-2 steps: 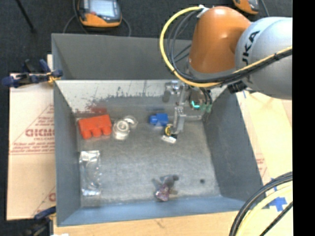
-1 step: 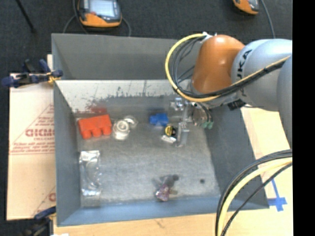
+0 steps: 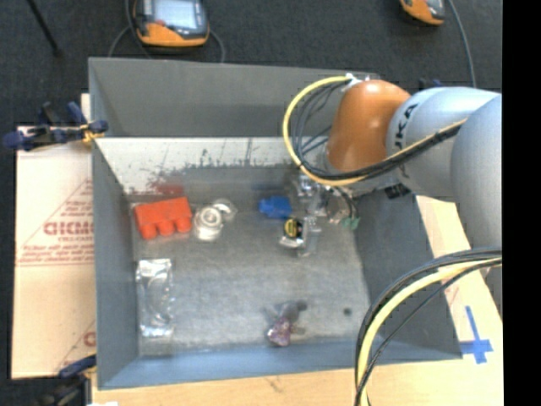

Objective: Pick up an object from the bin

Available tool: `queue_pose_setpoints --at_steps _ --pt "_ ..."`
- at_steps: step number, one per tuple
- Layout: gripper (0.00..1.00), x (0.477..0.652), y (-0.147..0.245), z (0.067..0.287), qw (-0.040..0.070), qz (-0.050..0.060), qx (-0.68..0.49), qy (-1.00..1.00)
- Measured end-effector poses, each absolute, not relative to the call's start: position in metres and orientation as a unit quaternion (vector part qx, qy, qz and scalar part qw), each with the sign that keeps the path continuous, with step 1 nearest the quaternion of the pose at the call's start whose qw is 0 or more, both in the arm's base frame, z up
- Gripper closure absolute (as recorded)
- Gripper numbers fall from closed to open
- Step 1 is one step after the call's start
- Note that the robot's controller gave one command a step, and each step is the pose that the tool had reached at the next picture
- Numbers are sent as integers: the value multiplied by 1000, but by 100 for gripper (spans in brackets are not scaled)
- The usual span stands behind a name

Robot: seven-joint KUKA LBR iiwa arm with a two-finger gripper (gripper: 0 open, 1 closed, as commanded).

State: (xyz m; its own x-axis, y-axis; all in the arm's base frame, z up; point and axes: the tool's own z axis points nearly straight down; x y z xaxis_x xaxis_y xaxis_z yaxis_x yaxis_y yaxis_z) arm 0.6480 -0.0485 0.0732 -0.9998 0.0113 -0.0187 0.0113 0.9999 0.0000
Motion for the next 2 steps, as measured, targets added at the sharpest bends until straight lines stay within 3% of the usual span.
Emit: queue_pose_setpoints --at_steps 1,2 --pt "0 631 -48 76 9 -2 -163 987" --pt "0 632 -35 75 8 -1 -144 989"
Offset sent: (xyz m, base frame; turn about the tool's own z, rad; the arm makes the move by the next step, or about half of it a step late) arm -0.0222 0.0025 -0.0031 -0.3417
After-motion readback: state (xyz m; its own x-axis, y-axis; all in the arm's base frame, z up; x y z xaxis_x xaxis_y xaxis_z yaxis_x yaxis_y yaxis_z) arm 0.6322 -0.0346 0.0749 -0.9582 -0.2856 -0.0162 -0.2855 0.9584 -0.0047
